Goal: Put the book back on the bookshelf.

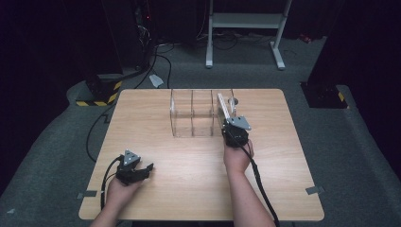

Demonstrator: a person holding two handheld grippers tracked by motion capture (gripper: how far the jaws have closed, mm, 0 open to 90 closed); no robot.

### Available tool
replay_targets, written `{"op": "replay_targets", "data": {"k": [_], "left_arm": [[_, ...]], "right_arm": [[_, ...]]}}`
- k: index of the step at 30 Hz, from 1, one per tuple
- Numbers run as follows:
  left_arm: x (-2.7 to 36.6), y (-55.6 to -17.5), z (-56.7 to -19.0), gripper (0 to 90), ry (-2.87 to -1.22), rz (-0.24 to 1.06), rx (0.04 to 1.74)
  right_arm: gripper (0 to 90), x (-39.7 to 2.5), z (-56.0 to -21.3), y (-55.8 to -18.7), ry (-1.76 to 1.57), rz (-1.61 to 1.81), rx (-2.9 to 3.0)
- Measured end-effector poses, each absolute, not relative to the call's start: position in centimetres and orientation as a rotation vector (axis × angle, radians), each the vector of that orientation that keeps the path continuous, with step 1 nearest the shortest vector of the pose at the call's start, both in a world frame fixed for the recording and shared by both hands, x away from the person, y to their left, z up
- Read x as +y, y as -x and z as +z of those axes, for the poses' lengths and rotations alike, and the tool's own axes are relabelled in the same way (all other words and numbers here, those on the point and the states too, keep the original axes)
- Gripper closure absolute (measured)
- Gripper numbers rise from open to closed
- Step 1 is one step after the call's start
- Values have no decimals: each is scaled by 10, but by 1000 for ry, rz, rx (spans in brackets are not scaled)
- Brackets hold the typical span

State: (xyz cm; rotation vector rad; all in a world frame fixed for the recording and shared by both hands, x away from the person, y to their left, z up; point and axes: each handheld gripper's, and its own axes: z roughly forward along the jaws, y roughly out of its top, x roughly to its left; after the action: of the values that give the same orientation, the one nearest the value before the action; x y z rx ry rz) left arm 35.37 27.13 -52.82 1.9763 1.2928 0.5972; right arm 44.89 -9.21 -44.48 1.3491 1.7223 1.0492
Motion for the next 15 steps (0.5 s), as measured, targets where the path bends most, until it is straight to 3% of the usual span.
{"op": "replay_targets", "data": {"k": [15], "left_arm": [[271,-354,-528,343,-1979,597,1289]], "right_arm": [[757,-87,-450,-464,-1380,1024,1705]]}}
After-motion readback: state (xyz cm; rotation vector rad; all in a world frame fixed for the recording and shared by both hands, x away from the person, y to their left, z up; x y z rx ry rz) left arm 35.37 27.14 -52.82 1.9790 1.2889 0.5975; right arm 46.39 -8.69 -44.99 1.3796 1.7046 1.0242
